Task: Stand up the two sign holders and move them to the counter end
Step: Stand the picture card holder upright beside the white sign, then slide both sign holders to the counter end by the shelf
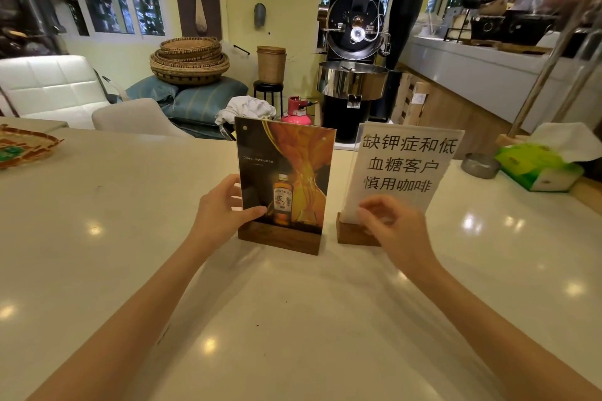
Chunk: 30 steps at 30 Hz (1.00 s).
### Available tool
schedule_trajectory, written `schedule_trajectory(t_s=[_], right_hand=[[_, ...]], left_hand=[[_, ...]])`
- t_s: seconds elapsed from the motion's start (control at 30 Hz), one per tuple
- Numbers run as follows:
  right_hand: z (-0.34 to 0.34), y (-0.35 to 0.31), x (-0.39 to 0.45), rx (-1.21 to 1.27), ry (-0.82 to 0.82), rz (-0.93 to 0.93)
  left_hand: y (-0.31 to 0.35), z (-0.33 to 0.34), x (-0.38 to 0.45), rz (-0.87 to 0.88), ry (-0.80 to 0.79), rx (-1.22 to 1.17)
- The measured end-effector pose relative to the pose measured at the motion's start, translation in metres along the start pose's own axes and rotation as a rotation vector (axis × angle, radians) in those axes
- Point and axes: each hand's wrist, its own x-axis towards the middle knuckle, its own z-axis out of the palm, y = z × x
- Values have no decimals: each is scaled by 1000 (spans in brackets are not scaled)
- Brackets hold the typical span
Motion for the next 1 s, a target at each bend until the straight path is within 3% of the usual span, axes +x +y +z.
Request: schedule_trajectory(t_s=[0.17,0.27,0.37,0.5,0.8,1.0], right_hand=[[-52,5,1,-23,254,-41],[-68,18,4,-34,352,64],[-72,30,10,-3,204,193],[-70,38,15,62,22,215],[-82,39,20,90,-48,210],[-102,43,10,24,40,253]], left_hand=[[11,11,-7,4,97,23],[13,13,-9,0,118,29],[15,13,-11,21,100,59],[14,14,-13,46,109,84],[15,18,6,77,41,96],[24,50,32,134,-30,56]])
